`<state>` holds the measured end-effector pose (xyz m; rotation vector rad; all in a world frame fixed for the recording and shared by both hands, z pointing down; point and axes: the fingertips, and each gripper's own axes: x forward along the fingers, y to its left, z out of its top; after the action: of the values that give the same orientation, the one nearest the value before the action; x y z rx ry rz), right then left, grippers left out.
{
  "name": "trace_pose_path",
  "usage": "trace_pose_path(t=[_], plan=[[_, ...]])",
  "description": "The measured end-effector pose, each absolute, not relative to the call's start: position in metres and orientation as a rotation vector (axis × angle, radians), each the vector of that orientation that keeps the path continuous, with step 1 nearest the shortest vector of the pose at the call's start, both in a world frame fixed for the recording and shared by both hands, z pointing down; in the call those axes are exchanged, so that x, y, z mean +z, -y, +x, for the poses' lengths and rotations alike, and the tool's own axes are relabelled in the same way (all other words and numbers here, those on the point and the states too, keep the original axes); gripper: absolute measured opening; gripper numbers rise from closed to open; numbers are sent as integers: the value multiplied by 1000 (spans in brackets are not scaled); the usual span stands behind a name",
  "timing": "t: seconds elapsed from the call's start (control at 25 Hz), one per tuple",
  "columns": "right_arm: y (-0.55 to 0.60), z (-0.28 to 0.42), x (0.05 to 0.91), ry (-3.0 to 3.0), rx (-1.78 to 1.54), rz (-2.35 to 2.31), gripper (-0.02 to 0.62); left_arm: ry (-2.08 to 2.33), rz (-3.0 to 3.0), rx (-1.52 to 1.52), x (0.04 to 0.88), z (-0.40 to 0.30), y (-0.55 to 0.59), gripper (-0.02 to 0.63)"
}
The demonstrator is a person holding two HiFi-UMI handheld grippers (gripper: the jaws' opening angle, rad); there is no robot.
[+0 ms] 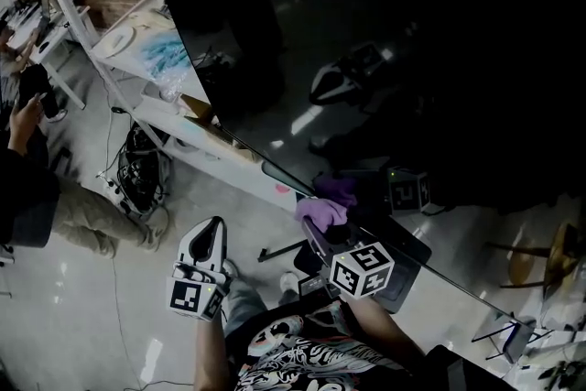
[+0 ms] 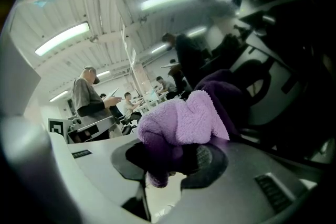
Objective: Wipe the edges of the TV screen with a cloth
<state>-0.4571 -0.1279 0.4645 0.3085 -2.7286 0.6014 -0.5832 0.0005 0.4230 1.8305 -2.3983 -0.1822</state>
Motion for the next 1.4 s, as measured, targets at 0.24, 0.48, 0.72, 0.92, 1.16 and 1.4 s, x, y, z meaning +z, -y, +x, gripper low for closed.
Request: trace_pose_path(t=[0.24, 0.48, 0.72, 0.92, 1.16, 1.4], plan=[[127, -481, 465, 2724, 600, 323, 152, 2368, 1845, -174, 426, -605, 3, 25], [129, -507, 466, 2720, 605, 339, 151, 2369, 1851, -197, 425, -633, 2, 25], [127, -524, 466, 2717, 607, 356, 150, 2356, 1869, -197, 422, -648, -1, 25], [127, -544, 464, 2710, 603, 380, 150, 2347, 1864, -171, 421, -670, -9, 25], [127, -569, 464, 2701, 581, 397, 151, 2355, 1858, -158, 420, -701, -16, 25], [122, -584, 462, 2697, 568, 393, 150, 2372, 1864, -194, 414, -716, -22, 25]])
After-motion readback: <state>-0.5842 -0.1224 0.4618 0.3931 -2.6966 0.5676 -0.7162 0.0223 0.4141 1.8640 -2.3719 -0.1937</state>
